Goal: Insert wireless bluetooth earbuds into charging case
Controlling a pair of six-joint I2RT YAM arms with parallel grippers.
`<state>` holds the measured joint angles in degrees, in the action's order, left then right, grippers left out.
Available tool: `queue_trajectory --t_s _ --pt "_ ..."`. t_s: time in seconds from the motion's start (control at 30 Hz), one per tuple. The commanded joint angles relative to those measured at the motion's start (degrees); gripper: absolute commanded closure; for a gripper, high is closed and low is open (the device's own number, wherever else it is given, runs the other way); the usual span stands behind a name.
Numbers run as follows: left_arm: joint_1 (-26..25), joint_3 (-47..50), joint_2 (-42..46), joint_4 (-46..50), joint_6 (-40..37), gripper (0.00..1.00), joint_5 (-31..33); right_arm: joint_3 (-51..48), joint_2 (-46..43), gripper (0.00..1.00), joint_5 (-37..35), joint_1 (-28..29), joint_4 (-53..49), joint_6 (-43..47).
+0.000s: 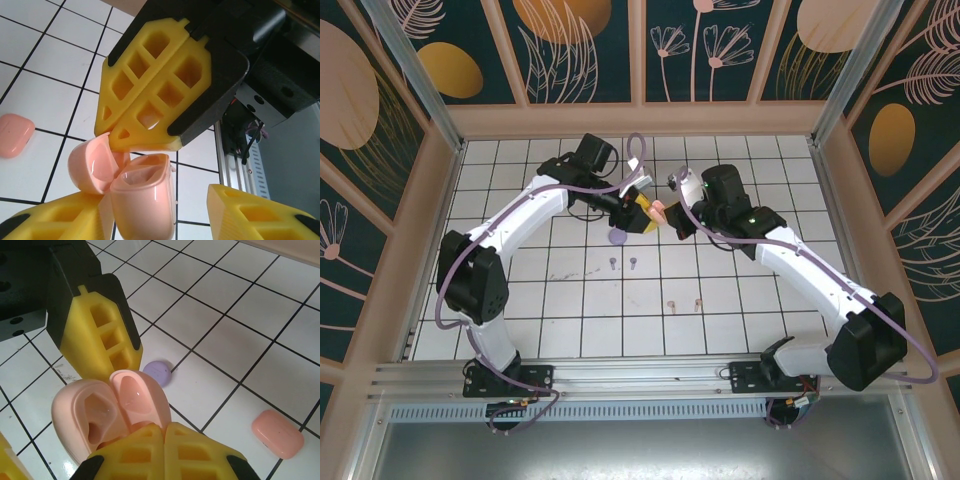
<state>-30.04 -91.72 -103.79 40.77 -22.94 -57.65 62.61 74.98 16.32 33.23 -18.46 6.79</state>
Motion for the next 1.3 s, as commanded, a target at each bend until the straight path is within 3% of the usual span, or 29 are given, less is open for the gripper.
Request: queue_trajectory --t_s 0.0,0.37,0.6,0.63,0.73,0.83,0.97,1.27 --pt "0.10 -1.97 -1.22 -0.30 -1.59 0.50 -2.45 1.81 0.78 1.00 1.17 1.05 0.35 0.44" --pt "0.16 -1.58 -1.67 -3.58 0.23 0.70 -3.24 2.26 0.78 1.00 0.65 1.40 0.35 0.38" --pt "0.09 -0.14 -1.69 -5.99 1.67 0.90 -4.82 3.03 0.77 1.00 -1.28 1.48 0.68 -0.54" --pt "0.17 0.59 -1.38 -7.50 2.47 0.92 -5.08 3.43 0.70 0.96 -2.07 1.44 0.63 -1.00" --pt "0.16 5.14 0.78 -16.54 7.56 1.00 -4.74 4.76 0.19 0.64 -4.51 1.32 -0.26 -2.57" --pt "0.92 13.96 5.13 -32.62 17.57 1.00 -3.25 5.42 -1.69 0.46 -6.03 0.89 -2.03 -4.21" --pt "2.43 23.75 11.88 -50.50 27.03 1.00 2.03 3.10 -7.35 0.39 -6.56 -0.33 -4.19 -7.94" --pt "2.80 40.64 24.03 -76.11 37.10 1.00 20.62 -6.74 -11.45 0.38 -9.15 1.93 -9.87 -21.32"
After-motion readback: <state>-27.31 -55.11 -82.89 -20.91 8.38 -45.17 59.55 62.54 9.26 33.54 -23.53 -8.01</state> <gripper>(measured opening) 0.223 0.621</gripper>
